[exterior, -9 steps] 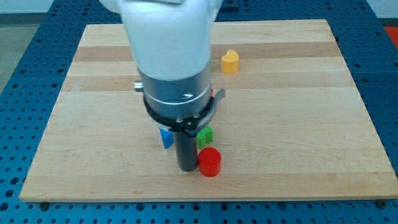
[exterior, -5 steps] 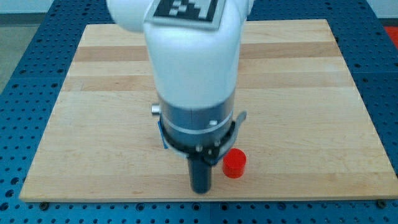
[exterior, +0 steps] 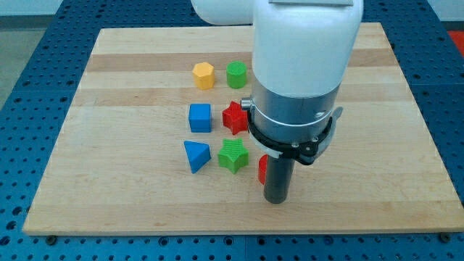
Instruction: Move the red circle right to the green star
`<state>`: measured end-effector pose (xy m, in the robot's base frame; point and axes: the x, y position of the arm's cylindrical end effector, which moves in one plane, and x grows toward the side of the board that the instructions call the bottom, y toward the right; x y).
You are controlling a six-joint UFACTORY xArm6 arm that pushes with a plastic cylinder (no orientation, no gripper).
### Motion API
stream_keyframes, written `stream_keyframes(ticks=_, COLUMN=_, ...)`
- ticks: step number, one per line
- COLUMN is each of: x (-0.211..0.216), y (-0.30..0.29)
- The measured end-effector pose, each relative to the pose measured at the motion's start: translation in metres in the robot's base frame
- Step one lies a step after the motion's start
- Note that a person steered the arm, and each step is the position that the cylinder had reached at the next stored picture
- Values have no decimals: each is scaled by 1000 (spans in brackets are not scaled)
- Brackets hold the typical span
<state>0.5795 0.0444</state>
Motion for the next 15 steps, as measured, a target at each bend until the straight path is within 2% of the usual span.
stream_keyframes(ticks=3, x=-2, y=28)
stream_keyframes(ticks=5, x=33, y=18)
stream_keyframes(ticks=6, x=31, y=12)
stream_keyframes(ticks=7, x=-5, y=12)
stream_keyframes(ticks=15, x=-28, y=22)
